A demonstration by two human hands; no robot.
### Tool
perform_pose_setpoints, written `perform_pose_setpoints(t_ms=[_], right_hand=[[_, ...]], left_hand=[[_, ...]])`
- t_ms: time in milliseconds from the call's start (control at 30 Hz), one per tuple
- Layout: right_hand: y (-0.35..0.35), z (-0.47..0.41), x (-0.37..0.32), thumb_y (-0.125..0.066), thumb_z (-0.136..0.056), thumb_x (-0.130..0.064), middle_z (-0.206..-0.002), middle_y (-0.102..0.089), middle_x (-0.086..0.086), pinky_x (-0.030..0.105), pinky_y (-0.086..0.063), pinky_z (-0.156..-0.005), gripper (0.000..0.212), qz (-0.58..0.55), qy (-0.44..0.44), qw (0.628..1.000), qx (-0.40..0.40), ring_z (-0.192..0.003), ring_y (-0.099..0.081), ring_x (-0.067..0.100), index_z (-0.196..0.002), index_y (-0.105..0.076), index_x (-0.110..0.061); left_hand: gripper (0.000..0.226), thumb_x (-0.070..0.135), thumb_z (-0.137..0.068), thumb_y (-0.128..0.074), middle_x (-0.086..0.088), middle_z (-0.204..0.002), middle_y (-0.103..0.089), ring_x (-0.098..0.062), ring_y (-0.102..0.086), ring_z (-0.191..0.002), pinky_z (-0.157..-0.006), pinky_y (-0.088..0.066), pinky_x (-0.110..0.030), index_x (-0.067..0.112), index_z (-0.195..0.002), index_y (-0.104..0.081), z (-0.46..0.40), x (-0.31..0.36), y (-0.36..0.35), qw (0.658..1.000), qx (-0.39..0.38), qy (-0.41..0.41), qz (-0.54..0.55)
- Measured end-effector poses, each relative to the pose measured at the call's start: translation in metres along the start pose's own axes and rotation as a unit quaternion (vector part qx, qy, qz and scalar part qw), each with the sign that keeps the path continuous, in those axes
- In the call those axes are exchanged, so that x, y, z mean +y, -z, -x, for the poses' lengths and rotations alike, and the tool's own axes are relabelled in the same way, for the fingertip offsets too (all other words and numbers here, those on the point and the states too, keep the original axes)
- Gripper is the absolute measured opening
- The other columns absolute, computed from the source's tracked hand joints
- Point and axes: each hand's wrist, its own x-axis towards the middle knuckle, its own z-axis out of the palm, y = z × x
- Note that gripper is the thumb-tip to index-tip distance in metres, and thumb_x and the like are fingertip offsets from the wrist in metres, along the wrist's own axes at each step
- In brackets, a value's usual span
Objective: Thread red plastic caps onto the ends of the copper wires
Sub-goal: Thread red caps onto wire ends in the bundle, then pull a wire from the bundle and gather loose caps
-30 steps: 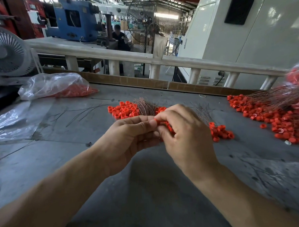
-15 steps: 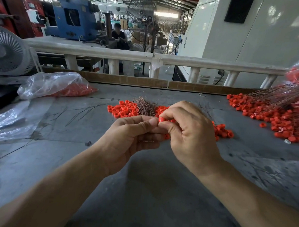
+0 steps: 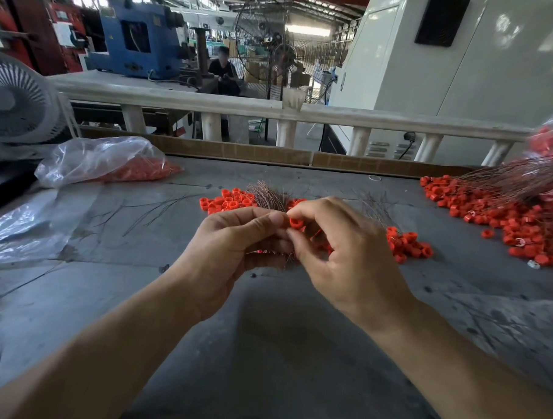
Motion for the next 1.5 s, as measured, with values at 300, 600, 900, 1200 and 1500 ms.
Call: perform_pose_setpoints(t_ms=[300, 600, 900, 1200, 1500], right_hand=[[-0.006, 0.002, -0.001, -0.074, -0.091, -0.010, -0.108, -0.073, -0.004, 0.024, -0.053, -0.090, 0.024, -0.029, -0.004, 0.999, -0.027, -0.102, -0.067, 0.008, -0.115, -0.072, -0.015], [-0.003, 0.001, 0.006, -0.074, -0.090, -0.007, -0.103, -0.067, -0.009, 0.012, -0.044, -0.089, 0.020, -0.114, -0.044, 0.990, -0.064, -0.101, -0.063, 0.004, -0.107, -0.074, -0.016], [-0.006, 0.005, 0.009, -0.071, -0.091, -0.008, -0.099, -0.067, -0.010, 0.016, -0.047, -0.084, 0.024, -0.163, -0.080, 0.980, -0.085, -0.098, -0.064, 0.010, -0.109, -0.074, -0.022], [-0.006, 0.004, 0.009, -0.074, -0.089, -0.007, -0.096, -0.066, -0.014, 0.012, -0.045, -0.079, 0.021, -0.140, -0.084, 0.983, -0.088, -0.094, -0.064, 0.009, -0.104, -0.073, -0.023], [0.005, -0.002, 0.030, -0.077, -0.087, -0.013, -0.094, -0.062, -0.012, 0.020, -0.050, -0.077, 0.015, 0.006, -0.140, 0.990, 0.011, -0.083, -0.060, 0.005, -0.099, -0.073, -0.022]], left_hand=[[0.026, 0.024, -0.075, -0.074, -0.013, -0.086, -0.071, -0.022, -0.065, -0.076, -0.063, -0.057, -0.026, 0.004, -0.093, -0.075, -0.004, -0.002, 0.007, 0.997, 0.044, -0.032, -0.046], [0.022, 0.023, -0.071, -0.079, -0.007, -0.083, -0.070, -0.016, -0.064, -0.072, -0.064, -0.058, -0.026, 0.011, -0.087, -0.072, -0.005, -0.003, 0.009, 0.999, 0.039, -0.001, -0.008], [0.018, 0.013, -0.077, -0.070, -0.008, -0.079, -0.070, -0.017, -0.066, -0.069, -0.065, -0.060, -0.027, 0.006, -0.093, -0.065, -0.004, -0.001, 0.010, 0.997, 0.064, -0.012, 0.036], [0.009, 0.011, -0.082, -0.070, -0.015, -0.086, -0.076, -0.021, -0.073, -0.072, -0.061, -0.060, -0.028, 0.006, -0.089, -0.066, -0.007, -0.002, 0.014, 0.992, 0.124, -0.018, 0.032], [0.013, 0.013, -0.095, -0.066, -0.012, -0.082, -0.074, -0.020, -0.066, -0.065, -0.058, -0.058, -0.027, 0.003, -0.098, -0.072, -0.011, -0.002, 0.018, 0.988, 0.150, -0.028, -0.035]])
